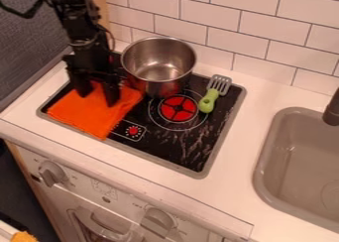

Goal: Move the orange towel to the bottom of the right burner

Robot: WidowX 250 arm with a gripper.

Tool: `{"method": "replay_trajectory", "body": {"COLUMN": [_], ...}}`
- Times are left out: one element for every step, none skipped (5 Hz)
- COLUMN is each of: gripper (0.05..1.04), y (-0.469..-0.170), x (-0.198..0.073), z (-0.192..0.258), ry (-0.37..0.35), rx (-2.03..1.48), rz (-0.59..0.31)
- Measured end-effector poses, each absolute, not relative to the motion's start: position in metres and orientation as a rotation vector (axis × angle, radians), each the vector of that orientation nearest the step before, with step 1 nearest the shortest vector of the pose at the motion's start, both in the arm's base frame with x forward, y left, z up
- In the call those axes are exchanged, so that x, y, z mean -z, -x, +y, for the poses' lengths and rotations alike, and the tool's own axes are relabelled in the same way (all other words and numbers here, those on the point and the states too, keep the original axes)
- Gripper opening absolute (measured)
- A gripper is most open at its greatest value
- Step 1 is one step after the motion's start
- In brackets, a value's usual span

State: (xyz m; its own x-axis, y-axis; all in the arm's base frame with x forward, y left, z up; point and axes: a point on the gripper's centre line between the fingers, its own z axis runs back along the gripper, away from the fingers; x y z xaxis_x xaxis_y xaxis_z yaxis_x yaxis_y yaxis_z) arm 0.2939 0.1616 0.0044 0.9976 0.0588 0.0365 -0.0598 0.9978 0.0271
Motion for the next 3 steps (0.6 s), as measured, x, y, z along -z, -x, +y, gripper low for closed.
{"method": "replay_trajectory", "body": {"gripper": [1.001, 1.001, 1.001], "y": [-0.2869, -0.2848, -0.2838], "x": [-0.0051, -0.0054, -0.0063], "z": [0.1836, 0.1904, 0.1860], "ry": [-0.034, -0.033, -0.015], "rx": [-0.106, -0.115, -0.100], "rz": [-0.032, -0.030, -0.037]}}
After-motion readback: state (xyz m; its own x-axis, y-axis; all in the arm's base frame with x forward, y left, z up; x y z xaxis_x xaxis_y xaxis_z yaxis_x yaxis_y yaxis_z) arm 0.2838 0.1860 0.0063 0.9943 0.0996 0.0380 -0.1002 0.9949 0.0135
